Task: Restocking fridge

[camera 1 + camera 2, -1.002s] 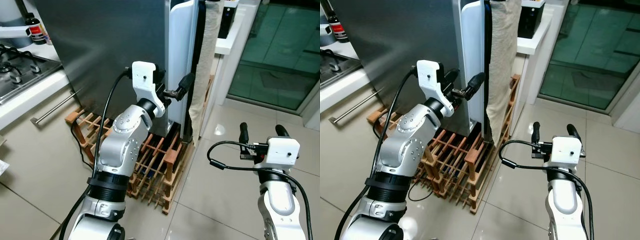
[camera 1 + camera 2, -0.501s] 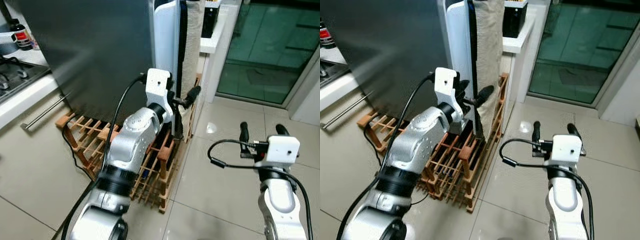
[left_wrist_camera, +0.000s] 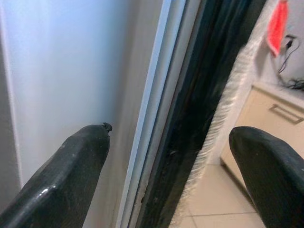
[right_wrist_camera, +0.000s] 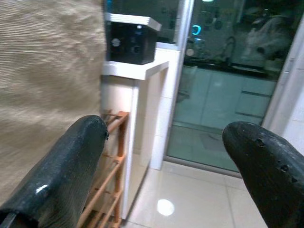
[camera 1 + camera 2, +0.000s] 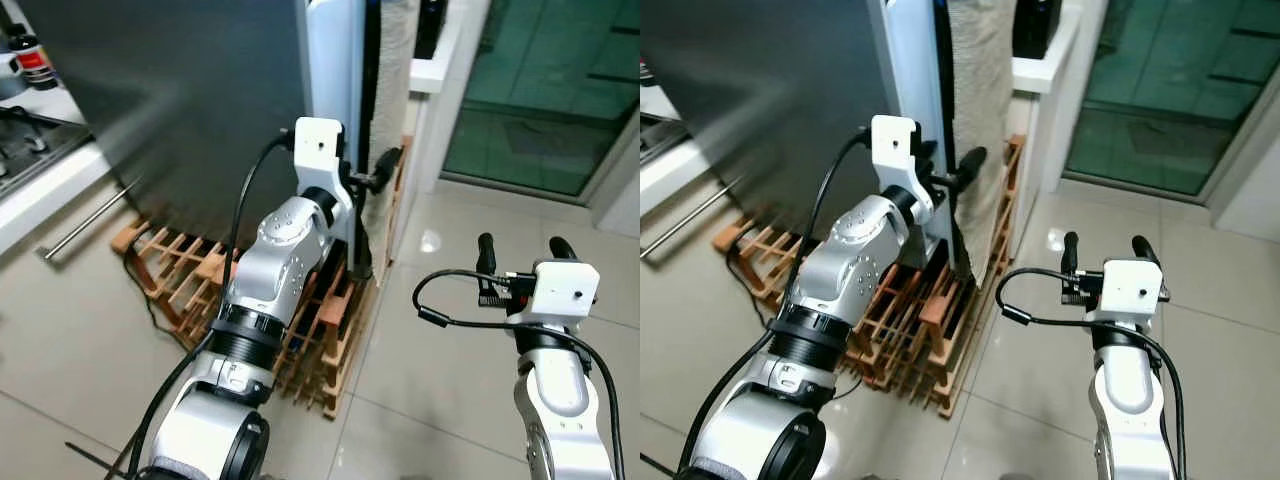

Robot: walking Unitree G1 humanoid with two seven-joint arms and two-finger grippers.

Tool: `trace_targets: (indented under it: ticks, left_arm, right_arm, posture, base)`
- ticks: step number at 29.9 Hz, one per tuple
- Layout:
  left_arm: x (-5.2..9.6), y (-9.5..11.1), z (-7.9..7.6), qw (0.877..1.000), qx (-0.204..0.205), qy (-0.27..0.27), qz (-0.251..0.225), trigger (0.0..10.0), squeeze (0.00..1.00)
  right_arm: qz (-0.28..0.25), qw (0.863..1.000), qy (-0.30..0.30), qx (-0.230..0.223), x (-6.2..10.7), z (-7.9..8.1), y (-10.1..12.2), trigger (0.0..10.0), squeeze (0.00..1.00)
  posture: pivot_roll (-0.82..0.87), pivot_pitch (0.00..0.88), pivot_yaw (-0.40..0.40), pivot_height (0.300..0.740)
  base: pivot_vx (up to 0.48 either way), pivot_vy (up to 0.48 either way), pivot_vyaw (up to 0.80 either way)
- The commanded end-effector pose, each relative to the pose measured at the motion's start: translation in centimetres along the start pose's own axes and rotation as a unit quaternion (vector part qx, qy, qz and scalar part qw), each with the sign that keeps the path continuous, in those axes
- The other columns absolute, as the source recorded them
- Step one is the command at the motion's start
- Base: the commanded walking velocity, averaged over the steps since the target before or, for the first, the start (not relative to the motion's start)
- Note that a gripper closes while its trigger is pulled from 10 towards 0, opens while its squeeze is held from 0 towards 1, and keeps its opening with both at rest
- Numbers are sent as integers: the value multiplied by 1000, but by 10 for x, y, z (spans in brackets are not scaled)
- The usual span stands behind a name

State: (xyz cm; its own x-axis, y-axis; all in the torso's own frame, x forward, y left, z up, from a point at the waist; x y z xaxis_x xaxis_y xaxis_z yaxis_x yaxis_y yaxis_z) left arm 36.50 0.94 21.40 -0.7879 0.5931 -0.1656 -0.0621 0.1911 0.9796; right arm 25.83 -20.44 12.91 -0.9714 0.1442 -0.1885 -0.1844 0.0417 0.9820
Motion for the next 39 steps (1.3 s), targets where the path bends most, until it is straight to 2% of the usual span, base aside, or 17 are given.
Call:
trace_targets:
  ticks: [1, 3, 4, 5, 6, 10, 12, 16, 17, 18, 20, 24, 27, 30, 33, 37, 39]
  left_arm:
    - [-8, 32, -42, 991, 53, -101, -72, 10000, 0]
    - [-2, 55, -67, 969, 100, -191, -117, 10000, 0]
    - [8, 80, -84, 940, 153, -262, -156, 10000, 0]
    - [12, 90, -89, 926, 178, -291, -164, 10000, 0]
    - [12, 90, -89, 926, 178, -291, -164, 10000, 0]
    - [28, 119, -98, 870, 265, -372, -185, 10000, 0]
    - [30, 124, -94, 860, 285, -380, -189, 10000, 0]
    - [18, 105, -68, 912, 246, -283, -168, 10000, 0]
    - [12, 93, -57, 939, 212, -229, -147, 10000, 0]
    - [9, 85, -49, 954, 187, -194, -130, 10000, 0]
    - [14, 71, -29, 968, 171, -142, -116, 10000, 0]
    - [24, 62, -10, 976, 172, -81, -107, 10000, 0]
    - [53, 62, 34, 984, 108, 54, -133, 10000, 0]
    - [77, 80, 55, 974, 41, 129, -181, 10000, 0]
    - [92, 98, 56, 966, 4, 142, -217, 10000, 0]
    - [101, 122, 32, 965, 2, 71, -251, 10000, 0]
    - [104, 123, 36, 965, -13, 90, -246, 10000, 0]
  right_arm:
    - [1, 1000, 1, -5, 0, 2, 2, 10000, 75]
    - [3, 1000, 0, -4, 1, 1, 1, 10000, 75]
    - [9, 1000, -2, -4, 4, -1, -2, 10000, 78]
    - [11, 1000, -3, -3, 5, -1, -3, 10000, 75]
    - [11, 1000, -3, -3, 5, -1, -3, 10000, 75]
    - [20, 1000, -2, -1, 8, -2, -6, 10000, 75]
    - [21, 1000, 0, 0, 8, -2, -7, 10000, 78]
    - [16, 1000, 8, -1, 2, 2, -4, 10000, 75]
    - [13, 1000, 16, -6, 0, 4, -2, 10000, 78]
    - [10, 1000, 21, -9, -1, 6, -1, 10000, 78]
    - [10, 998, 52, -26, -4, 17, 3, 10000, 75]
    - [3, 997, 72, -38, -7, 26, 9, 10000, 78]
    - [-10, 992, 107, -61, -14, 38, 21, 10000, 78]
    - [-21, 989, 131, -70, -21, 45, 29, 10000, 75]
    - [-27, 986, 148, -75, -28, 49, 35, 10000, 75]
    - [-27, 984, 159, -71, -41, 46, 35, 10000, 75]
    - [-19, 986, 152, -72, -46, 42, 31, 10000, 78]
  posture:
    - [-235, 32, 104, 740]
    - [-238, 32, 105, 740]
    - [-241, 34, 106, 740]
    - [-242, 34, 106, 740]
    - [-242, 34, 106, 740]
    - [-246, 34, 101, 740]
    - [-245, 29, 97, 740]
    - [-240, 24, 91, 740]
    - [-235, 24, 90, 740]
    - [-232, 22, 89, 740]
    - [-226, 19, 87, 740]
    - [-215, 17, 84, 740]
    - [-194, 12, 81, 740]
    - [-171, 7, 74, 740]
    - [-154, 4, 68, 740]
    - [-110, 0, 48, 740]
    - [-101, 0, 46, 740]
  base:
    - [0, 0, 0]
    - [0, 0, 0]
    - [0, 0, 0]
    - [0, 0, 0]
    - [0, 0, 0]
    - [0, 0, 0]
    - [0, 0, 0]
    - [0, 0, 0]
    - [0, 0, 0]
    - [0, 0, 0]
    - [0, 0, 0]
    - [0, 0, 0]
    - [0, 0, 0]
    - [0, 0, 0]
    - [0, 0, 0]
    - [0, 0, 0]
    - [0, 0, 0]
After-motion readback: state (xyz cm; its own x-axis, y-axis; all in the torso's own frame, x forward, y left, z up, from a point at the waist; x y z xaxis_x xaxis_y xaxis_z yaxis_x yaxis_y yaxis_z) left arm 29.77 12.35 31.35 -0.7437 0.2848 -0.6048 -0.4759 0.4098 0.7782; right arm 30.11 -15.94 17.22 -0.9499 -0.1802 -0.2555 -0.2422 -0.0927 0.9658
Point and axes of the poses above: a point about 5 cm out from each wrist's last joint towards the gripper, its own x axis pointing back from the gripper into the wrist, its own y axis along the axis of the wrist's last joint, z = x × y, the point moved 2 cm from there along -x, pointing out of the wrist towards the gripper, and after that the axes turned 8 degrees about -x, right-handed, at the moved point
